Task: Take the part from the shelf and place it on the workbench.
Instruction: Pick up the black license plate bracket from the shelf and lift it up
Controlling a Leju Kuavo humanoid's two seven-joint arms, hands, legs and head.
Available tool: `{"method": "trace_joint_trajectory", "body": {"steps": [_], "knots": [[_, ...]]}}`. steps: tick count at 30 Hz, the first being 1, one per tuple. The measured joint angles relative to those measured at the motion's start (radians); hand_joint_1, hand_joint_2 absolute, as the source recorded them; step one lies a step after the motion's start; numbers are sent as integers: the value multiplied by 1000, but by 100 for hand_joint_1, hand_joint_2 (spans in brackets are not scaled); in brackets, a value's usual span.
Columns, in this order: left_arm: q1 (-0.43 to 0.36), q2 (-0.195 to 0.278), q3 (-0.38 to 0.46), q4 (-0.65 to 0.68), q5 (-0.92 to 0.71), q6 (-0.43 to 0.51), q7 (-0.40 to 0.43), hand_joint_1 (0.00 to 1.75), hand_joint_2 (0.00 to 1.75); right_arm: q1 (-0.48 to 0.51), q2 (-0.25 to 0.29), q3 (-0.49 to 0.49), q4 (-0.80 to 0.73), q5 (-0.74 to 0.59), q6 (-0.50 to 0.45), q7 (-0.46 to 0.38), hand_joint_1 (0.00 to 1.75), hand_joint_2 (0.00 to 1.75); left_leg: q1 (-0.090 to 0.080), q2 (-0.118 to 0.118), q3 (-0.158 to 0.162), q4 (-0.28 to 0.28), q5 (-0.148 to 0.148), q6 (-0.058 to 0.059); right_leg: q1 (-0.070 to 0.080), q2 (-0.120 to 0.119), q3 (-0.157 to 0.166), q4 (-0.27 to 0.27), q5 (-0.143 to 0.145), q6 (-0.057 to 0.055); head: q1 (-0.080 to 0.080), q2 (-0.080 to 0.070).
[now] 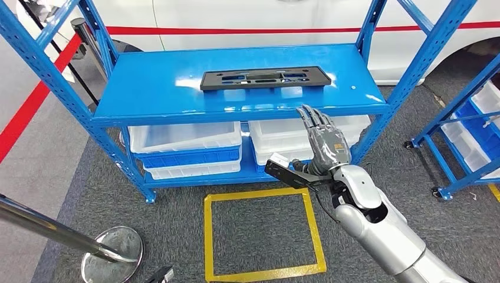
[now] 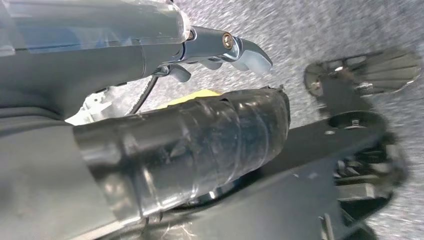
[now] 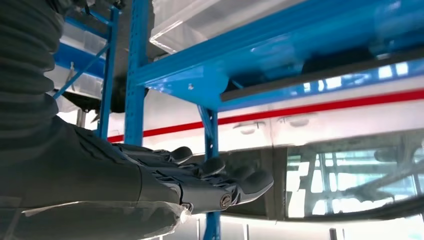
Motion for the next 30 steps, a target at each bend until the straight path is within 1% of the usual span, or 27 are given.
{"method": "trace_joint_trajectory", "body": {"steps": [1,3,4,5,6,8,9,10,11,12,13,14,15,16,17,19,20,21,22,23,24,25,26,27,28,29,30], "knots": [[0,-1,-1,0,0,0,-2,0,0,-1,2,-3,15,3,-1,0,0,175,-3,-1,3,-6,-11,9,2,0,-1,1,-3,6,-1,0],[0,-1,-2,1,-1,0,-4,0,0,-3,7,-9,44,6,-2,0,0,175,-4,-3,6,-8,-21,32,0,-1,1,0,-10,14,0,0],[1,-1,-2,1,-2,0,-5,0,0,-5,10,-13,58,6,-3,0,0,175,-4,-4,10,-9,-24,41,-1,-2,-1,10,-19,18,0,0],[1,-1,-3,1,-3,0,-7,0,0,-7,12,-16,71,7,-4,-1,0,175,-5,-5,15,-11,-27,49,-2,-2,-14,41,-35,20,1,0],[1,-1,-3,1,-4,0,-10,0,0,-8,12,-20,83,7,-5,-1,0,175,-6,-6,20,-13,-31,57,-2,-2,-42,96,-60,19,2,0],[0,-1,-3,1,-7,0,-13,0,0,-10,13,-26,107,7,-6,-1,0,175,-13,-8,28,-13,-39,68,4,-1,-128,239,-106,15,2,0],[0,-1,-3,1,-7,0,-13,0,0,-9,13,-27,118,6,-6,-1,0,175,-17,-9,33,-13,-44,72,8,-1,-166,289,-111,11,2,0],[0,-1,-4,1,-7,0,-13,0,0,-8,13,-28,127,6,-6,-1,0,175,-22,-10,40,-13,-50,74,12,-1,-188,304,-94,5,2,0],[1,-1,-4,1,-7,0,-14,0,0,-8,14,-30,134,6,-6,-1,0,175,-27,-11,49,-13,-56,76,18,0,-191,277,-56,-4,2,0],[1,-1,-4,1,-7,0,-16,0,0,-9,14,-32,140,6,-6,-1,0,175,-31,-13,60,-13,-63,77,25,0,-175,217,-3,-16,2,0],[1,-4,-4,1,-8,-1,-17,0,0,-9,14,-36,147,6,-6,-1,0,175,-34,-13,69,-14,-70,77,32,1,-154,154,39,-30,1,0],[0,-5,-5,1,-8,-1,-18,0,0,-10,14,-40,154,6,-5,-1,0,175,-36,-15,75,-14,-75,76,39,2,-134,101,71,-42,-2,0],[-1,-7,-6,1,-9,-2,-19,0,0,-10,14,-43,161,7,-5,-1,0,175,-35,-16,76,-15,-78,72,45,2,-120,68,84,-51,-4,0],[-1,-8,-6,2,-9,-3,-20,0,0,-10,14,-46,167,7,-6,-1,0,175,-33,-17,75,-16,-80,68,49,1,-115,56,80,-56,-6,0],[-2,-8,-8,2,-9,-3,-20,0,0,-10,14,-50,172,7,-6,-2,0,175,-32,-17,75,-19,-80,63,52,1,-111,45,79,-57,-6,0],[-1,-7,-10,2,-10,-3,-19,0,0,-10,16,-57,178,7,-8,-3,0,175,-34,-13,76,-19,-88,53,44,0,-92,14,72,-58,-5,0],[-1,-6,-10,2,-10,-3,-19,0,0,-10,17,-60,181,7,-10,-4,0,175,-35,-11,69,-1,-99,48,39,-1,-79,-3,70,-58,-6,0],[-2,-5,-10,2,-10,-3,-18,0,0,-9,18,-62,184,7,-11,-5,0,175,-35,-9,49,39,-117,43,33,-1,-67,-15,68,-58,-7,0],[-2,-5,-11,2,-10,-2,-17,0,0,-7,19,-63,188,7,-12,-6,0,175,-31,-8,19,97,-138,38,33,-2,-59,-19,65,-58,-7,0],[-2,-5,-11,2,-10,-2,-17,0,0,-4,19,-64,191,7,-12,-6,0,175,-26,-8,-19,160,-158,33,33,-2,-53,-20,60,-59,-8,0],[-1,-5,-11,2,-10,-1,-15,0,0,1,19,-66,195,7,-12,-6,0,175,-22,-7,-53,210,-167,28,32,-2,-48,-18,54,-58,-8,0],[0,-5,-11,2,-10,0,-14,0,0,7,19,-69,197,7,-12,-5,0,175,-18,-7,-73,230,-157,24,32,-1,-41,-16,47,-56,-8,0],[1,-5,-11,2,-10,0,-14,0,0,12,18,-74,200,8,-12,-4,0,175,-15,-6,-74,211,-125,20,30,1,-33,-12,39,-52,-8,0],[2,-4,-11,2,-10,0,-13,0,0,16,18,-79,202,9,-13,-3,0,175,-13,-6,-58,157,-78,18,28,2,-26,-6,29,-48,-8,0],[2,-4,-11,2,-10,0,-13,0,0,18,18,-85,204,11,-14,-2,0,175,-12,-4,-37,99,-43,18,26,3,-19,-1,19,-42,-8,0],[2,-3,-12,2,-10,0,-14,0,0,18,16,-90,207,15,-17,-2,0,131,-14,-4,-15,47,-19,19,26,3,-16,5,10,-36,-8,0],[1,-3,-13,3,-10,0,-15,0,0,19,14,-95,209,20,-21,-1,0,87,-16,-4,1,14,-13,25,27,3,-16,9,4,-30,-8,0]]}}
